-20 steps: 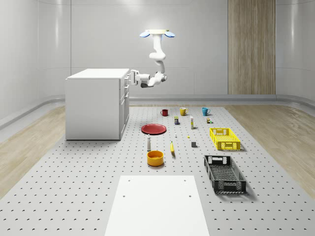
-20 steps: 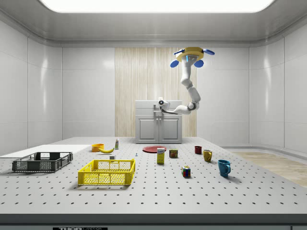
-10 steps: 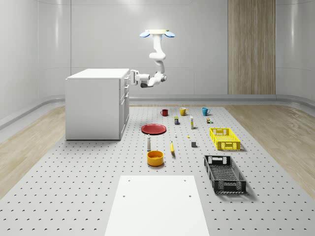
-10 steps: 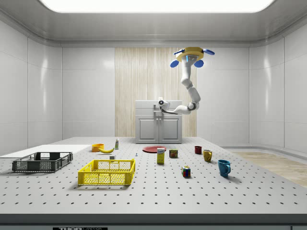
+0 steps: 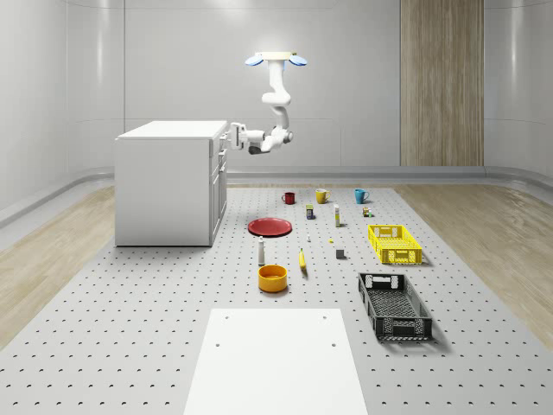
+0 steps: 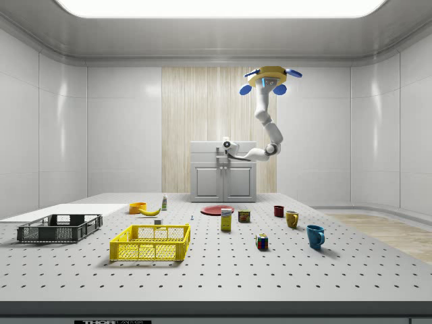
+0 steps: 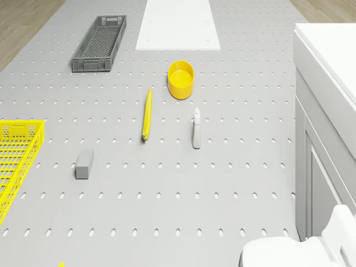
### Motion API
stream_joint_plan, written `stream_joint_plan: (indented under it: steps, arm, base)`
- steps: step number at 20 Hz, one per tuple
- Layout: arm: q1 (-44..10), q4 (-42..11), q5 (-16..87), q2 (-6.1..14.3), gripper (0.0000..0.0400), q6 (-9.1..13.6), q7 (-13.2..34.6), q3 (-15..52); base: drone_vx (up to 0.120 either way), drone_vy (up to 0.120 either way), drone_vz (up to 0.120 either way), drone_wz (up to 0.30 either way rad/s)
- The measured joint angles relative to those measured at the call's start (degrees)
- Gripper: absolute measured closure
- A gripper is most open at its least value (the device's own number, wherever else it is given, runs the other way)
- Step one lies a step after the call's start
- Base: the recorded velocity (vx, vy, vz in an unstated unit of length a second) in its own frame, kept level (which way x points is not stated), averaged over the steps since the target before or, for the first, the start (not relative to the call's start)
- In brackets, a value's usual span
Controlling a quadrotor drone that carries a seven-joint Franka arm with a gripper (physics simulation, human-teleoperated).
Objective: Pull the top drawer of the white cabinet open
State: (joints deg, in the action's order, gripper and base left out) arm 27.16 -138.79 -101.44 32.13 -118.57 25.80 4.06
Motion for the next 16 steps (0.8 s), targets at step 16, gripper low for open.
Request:
stream_joint_plan:
  steps: [16]
  arm:
    - [-2.9, -3.8, 4.9, 4.7, 0.0286, 5.5, 3.6, -4.5]
  base:
    - [0.0, 0.0, 0.0, 0.0]
